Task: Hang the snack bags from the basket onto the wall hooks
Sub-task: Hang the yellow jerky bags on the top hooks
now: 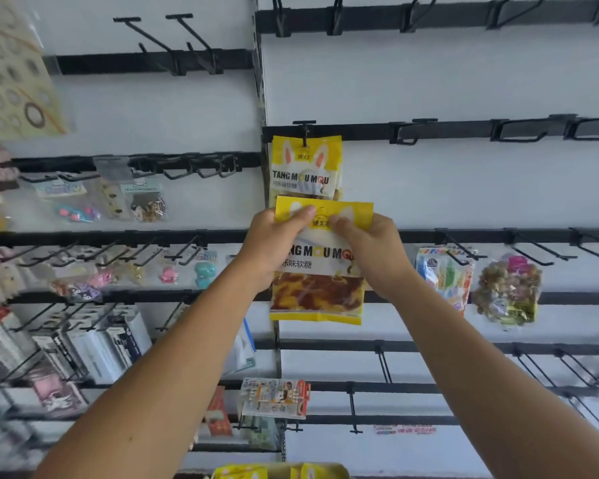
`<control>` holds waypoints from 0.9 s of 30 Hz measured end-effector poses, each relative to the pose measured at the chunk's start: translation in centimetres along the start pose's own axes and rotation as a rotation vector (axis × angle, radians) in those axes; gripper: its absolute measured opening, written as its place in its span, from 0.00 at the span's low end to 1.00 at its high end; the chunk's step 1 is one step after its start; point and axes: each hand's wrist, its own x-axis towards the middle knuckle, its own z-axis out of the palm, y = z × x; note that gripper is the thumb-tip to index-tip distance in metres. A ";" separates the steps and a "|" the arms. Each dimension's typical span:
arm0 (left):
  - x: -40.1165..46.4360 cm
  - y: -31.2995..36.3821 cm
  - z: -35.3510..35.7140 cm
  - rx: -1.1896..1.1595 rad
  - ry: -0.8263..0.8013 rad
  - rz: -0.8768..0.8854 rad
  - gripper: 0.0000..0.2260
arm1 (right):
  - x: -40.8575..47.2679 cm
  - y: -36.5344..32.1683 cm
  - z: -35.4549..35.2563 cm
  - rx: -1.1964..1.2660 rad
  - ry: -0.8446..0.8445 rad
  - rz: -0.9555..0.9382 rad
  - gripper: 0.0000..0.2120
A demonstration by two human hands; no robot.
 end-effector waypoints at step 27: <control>10.9 4.9 -1.9 -0.081 0.063 0.000 0.09 | 11.3 -5.1 2.8 -0.119 0.102 -0.055 0.14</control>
